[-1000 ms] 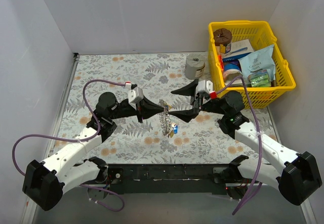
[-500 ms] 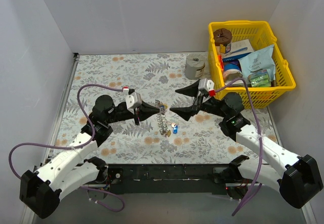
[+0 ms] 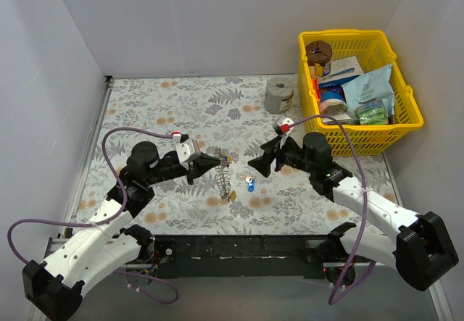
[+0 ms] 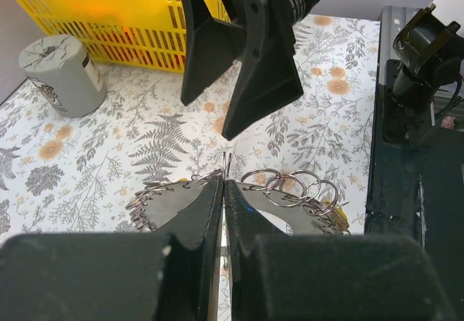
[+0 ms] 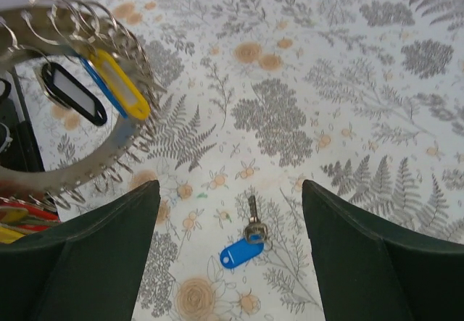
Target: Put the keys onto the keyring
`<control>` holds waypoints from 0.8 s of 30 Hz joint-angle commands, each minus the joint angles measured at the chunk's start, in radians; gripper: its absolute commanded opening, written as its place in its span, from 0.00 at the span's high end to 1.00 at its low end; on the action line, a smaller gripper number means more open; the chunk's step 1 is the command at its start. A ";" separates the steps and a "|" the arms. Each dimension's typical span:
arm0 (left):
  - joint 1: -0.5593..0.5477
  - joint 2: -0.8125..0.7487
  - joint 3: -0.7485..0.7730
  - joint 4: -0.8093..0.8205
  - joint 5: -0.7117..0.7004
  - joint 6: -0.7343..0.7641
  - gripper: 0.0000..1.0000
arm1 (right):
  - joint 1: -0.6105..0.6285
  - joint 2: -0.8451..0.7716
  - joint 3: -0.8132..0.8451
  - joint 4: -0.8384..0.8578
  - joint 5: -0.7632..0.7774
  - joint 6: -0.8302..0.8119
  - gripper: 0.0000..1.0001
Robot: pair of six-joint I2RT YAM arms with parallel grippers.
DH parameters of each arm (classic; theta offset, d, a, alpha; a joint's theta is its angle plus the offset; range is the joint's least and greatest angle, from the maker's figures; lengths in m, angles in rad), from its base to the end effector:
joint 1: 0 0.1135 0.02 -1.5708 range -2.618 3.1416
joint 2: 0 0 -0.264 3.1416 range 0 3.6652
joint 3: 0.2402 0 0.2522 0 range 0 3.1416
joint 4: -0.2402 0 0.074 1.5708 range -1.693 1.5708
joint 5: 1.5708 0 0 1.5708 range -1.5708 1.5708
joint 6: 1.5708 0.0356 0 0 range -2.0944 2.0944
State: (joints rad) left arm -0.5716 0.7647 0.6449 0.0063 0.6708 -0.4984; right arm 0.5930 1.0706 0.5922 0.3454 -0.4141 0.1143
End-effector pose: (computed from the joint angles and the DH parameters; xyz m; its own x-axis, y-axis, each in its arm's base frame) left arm 0.1403 -0.1166 0.3150 -0.5345 -0.1014 -0.8390 0.7829 0.3145 -0.5368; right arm 0.1944 0.1483 0.2715 -0.2053 -0.0124 -0.9786 -0.8243 0.5413 0.1661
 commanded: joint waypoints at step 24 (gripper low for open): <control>0.001 0.010 -0.056 0.015 0.065 0.012 1.00 | -0.147 0.362 -0.189 0.411 -0.279 0.113 0.40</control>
State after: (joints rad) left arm -0.5716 0.7734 0.5777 -0.0208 0.7040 -0.4831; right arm 0.4515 1.3884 0.3637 0.6594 -0.6113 0.2092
